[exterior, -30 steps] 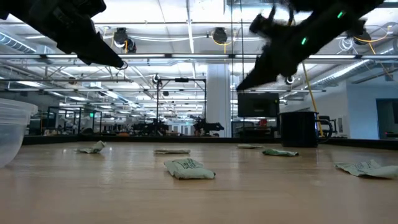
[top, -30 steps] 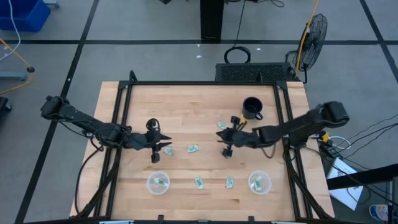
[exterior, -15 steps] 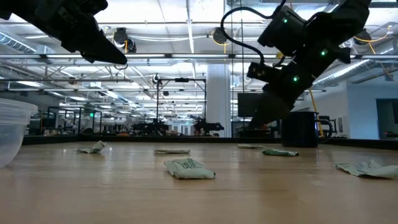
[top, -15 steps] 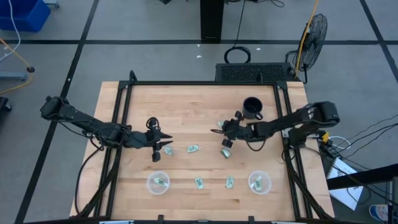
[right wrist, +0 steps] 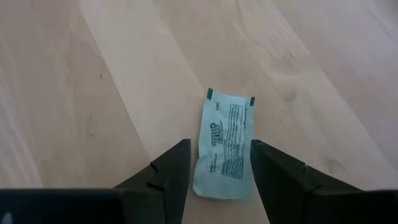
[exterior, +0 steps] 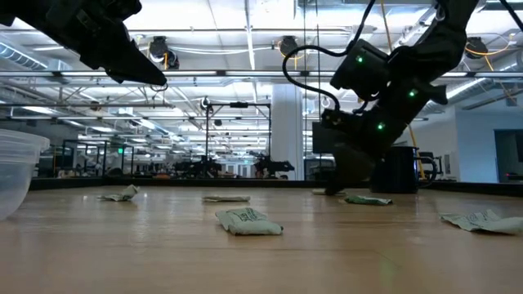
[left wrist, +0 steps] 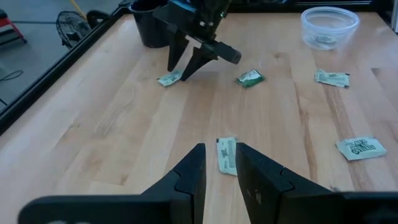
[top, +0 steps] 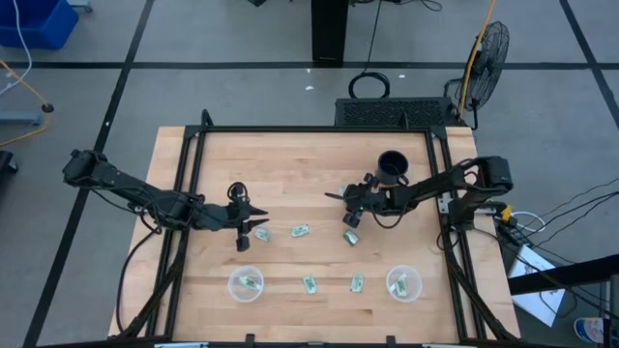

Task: Pick and place Stevia / Truvia into bins
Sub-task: Put the stevia packet into the right transparent container

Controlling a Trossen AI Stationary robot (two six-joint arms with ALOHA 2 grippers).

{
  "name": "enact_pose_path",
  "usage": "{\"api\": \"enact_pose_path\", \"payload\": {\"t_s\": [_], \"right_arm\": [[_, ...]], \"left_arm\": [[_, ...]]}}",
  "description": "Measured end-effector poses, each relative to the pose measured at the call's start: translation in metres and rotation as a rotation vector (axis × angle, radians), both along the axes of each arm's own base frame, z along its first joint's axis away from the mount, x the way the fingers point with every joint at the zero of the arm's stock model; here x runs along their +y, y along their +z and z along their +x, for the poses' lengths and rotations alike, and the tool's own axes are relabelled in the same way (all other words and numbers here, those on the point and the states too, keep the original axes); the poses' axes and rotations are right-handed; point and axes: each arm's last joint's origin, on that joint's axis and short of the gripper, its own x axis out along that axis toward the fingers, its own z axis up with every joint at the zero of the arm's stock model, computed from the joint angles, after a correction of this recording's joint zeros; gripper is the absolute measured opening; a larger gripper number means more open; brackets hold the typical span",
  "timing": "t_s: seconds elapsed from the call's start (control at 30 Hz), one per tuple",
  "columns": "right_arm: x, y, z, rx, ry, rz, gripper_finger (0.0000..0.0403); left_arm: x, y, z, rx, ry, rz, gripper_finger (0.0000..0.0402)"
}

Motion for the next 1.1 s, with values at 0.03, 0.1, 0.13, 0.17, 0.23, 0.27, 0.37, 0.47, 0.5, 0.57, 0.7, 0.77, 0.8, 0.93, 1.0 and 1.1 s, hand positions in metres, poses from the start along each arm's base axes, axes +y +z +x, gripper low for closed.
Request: {"api": "enact_pose_path", "payload": {"t_s": [0.03,0.1,0.13,0.17,0.23,0.27,0.37,0.47,0.5,0.57,0.7,0.77,0.8,0.93,1.0,1.1], "right_arm": [[-0.001,0.000,0.000,0.001,-0.002,0.000,0.0154],[-0.001,0.000,0.000,0.002,-0.003,0.002,0.0139],[-0.001,0.001,-0.001,0.002,-0.001,0.004,0.0129],[-0.001,0.001,-0.001,0.000,0.001,0.006,0.0117],[-0.001,0.002,-0.001,0.002,0.002,0.009,0.0086],[-0.001,0.002,-0.002,0.003,0.000,0.009,0.0068],[-0.001,0.002,-0.002,0.006,-0.001,0.009,0.0015],[-0.001,0.003,-0.002,0.000,-0.002,0.007,0.0009],[-0.001,0.005,-0.002,-0.003,-0.005,0.002,0.0008],[0.001,0.011,-0.003,-0.024,0.004,-0.001,0.0003],[0.016,0.042,-0.005,-0.147,0.061,-0.004,0.0001],[0.025,0.060,-0.010,-0.209,0.099,0.003,0.0001],[0.029,0.069,-0.012,-0.242,0.123,0.013,0.0001],[0.050,0.094,-0.024,-0.343,0.189,0.052,0.0001],[0.063,0.102,-0.032,-0.360,0.249,0.123,0.0000],[0.087,0.111,-0.049,-0.365,0.347,0.295,0.0000]], "left_arm": [[0.000,0.000,0.000,0.000,0.000,0.000,0.0093],[0.000,0.000,0.000,0.001,0.000,0.000,0.0093],[0.000,0.000,0.000,0.001,0.000,0.000,0.0093],[0.000,0.000,0.000,0.002,0.000,0.000,0.0093],[0.000,0.000,0.000,0.002,0.000,0.000,0.0093],[0.000,0.000,0.000,0.002,0.000,0.000,0.0093],[0.000,0.000,0.000,0.002,0.000,0.000,0.0093],[0.000,0.000,0.000,0.002,0.000,0.000,0.0093],[0.000,0.000,0.000,0.002,0.000,0.000,0.0093],[0.000,0.000,0.000,0.002,0.000,0.000,0.0093],[0.000,0.000,0.000,0.002,0.000,0.000,0.0093],[0.000,0.000,0.000,0.002,0.000,0.000,0.0093],[0.000,0.000,0.000,0.002,0.000,0.000,0.0093],[0.000,0.000,0.000,0.002,0.001,0.000,0.0093],[0.000,0.000,0.000,0.003,0.000,0.000,0.0093],[0.000,0.000,0.000,0.005,0.000,0.001,0.0093]]}}
